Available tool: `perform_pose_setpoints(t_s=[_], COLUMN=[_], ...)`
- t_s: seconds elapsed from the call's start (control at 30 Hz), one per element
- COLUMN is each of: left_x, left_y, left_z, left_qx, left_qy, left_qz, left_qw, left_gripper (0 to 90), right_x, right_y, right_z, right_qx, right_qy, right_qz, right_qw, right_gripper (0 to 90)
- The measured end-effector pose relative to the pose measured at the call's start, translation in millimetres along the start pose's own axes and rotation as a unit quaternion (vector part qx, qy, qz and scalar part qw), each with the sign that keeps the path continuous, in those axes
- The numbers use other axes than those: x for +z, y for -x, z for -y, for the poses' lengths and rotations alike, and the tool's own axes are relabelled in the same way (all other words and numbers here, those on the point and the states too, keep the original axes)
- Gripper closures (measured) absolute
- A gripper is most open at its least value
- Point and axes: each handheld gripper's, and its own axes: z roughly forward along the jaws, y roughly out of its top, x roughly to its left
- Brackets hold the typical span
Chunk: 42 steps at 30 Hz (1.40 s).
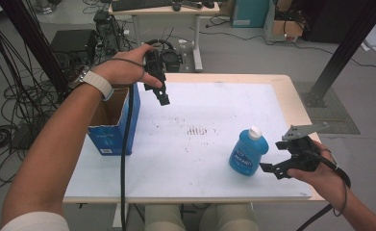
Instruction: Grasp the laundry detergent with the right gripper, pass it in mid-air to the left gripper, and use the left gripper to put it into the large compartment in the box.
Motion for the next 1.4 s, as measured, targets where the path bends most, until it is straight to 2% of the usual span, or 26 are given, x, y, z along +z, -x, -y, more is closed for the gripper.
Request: perform_pose_setpoints(t_s=[0.2,0.27,0.43,0.47,0.53,0.57,0.6,0.63,0.67,0.7,0.73,0.77,0.93,1.1,1.4], left_x=[1.2,1.5,2.3,2.4,3.2,2.7,2.9,3.3,3.2,3.5,4.0,4.3,4.4,4.8,5.6], left_y=[0.2,0.3,0.1,0.0,-0.4,-0.2,-0.3,-0.2,-0.2,-0.2,0.0,0.2,-0.3,-0.2,-0.8], left_z=[0.0,-0.3,-0.9,-1.1,-1.0,-1.2,-1.3,-1.2,-1.3,-1.2,-1.1,-1.2,-1.6,-2.3,-2.1], left_qx=[-0.002,-0.003,-0.003,-0.003,-0.002,-0.002,-0.002,-0.003,-0.003,-0.002,-0.002,-0.004,-0.003,-0.002,-0.002], left_qy=[0.004,0.001,0.001,-0.002,0.002,-0.001,-0.001,0.001,-0.001,0.000,0.001,-0.001,-0.004,-0.005,-0.003], left_qz=[-0.001,0.001,0.000,0.001,0.000,0.000,0.001,0.001,0.001,0.001,-0.002,0.001,0.002,0.002,0.001], left_qw=[1.0000,1.0000,1.0000,1.0000,1.0000,1.0000,1.0000,1.0000,1.0000,1.0000,1.0000,1.0000,1.0000,1.0000,1.0000], left_gripper=[10.9,10.9,10.9,10.9,10.9,10.9,10.9,10.9,10.9,10.9,10.9,10.9,10.9,10.9,10.9], right_x=[1.9,3.0,6.7,8.1,9.1,10.0,9.3,9.1,7.7,7.3,7.3,9.2,12.2,15.3,22.2], right_y=[1.5,1.8,1.1,2.3,2.3,3.9,3.3,-2.4,-2.2,-3.3,-3.3,-3.0,-1.9,-1.2,-0.7], right_z=[5.1,6.9,11.5,12.4,14.1,15.0,15.8,15.1,15.8,16.8,16.8,17.2,19.8,21.1,26.6], right_qx=[0.003,-0.003,0.012,0.005,0.013,0.007,0.016,0.056,0.058,0.070,0.070,0.069,0.064,0.052,0.052], right_qy=[0.007,0.014,0.023,0.026,0.025,0.029,0.030,0.037,0.030,0.031,0.031,0.045,0.057,0.078,0.091], right_qz=[-0.001,-0.001,-0.001,-0.002,-0.001,-0.001,0.001,-0.003,-0.001,-0.001,-0.001,-0.003,-0.006,-0.013,-0.017], right_qw=[1.0000,0.9999,0.9997,0.9996,0.9996,0.9995,0.9994,0.9977,0.9979,0.9971,0.9971,0.9966,0.9963,0.9955,0.9943], right_gripper=[5.9,5.8,5.3,5.3,5.2,5.2,5.3,5.3,5.3,5.3,5.3,5.3,5.3,5.4,5.7])
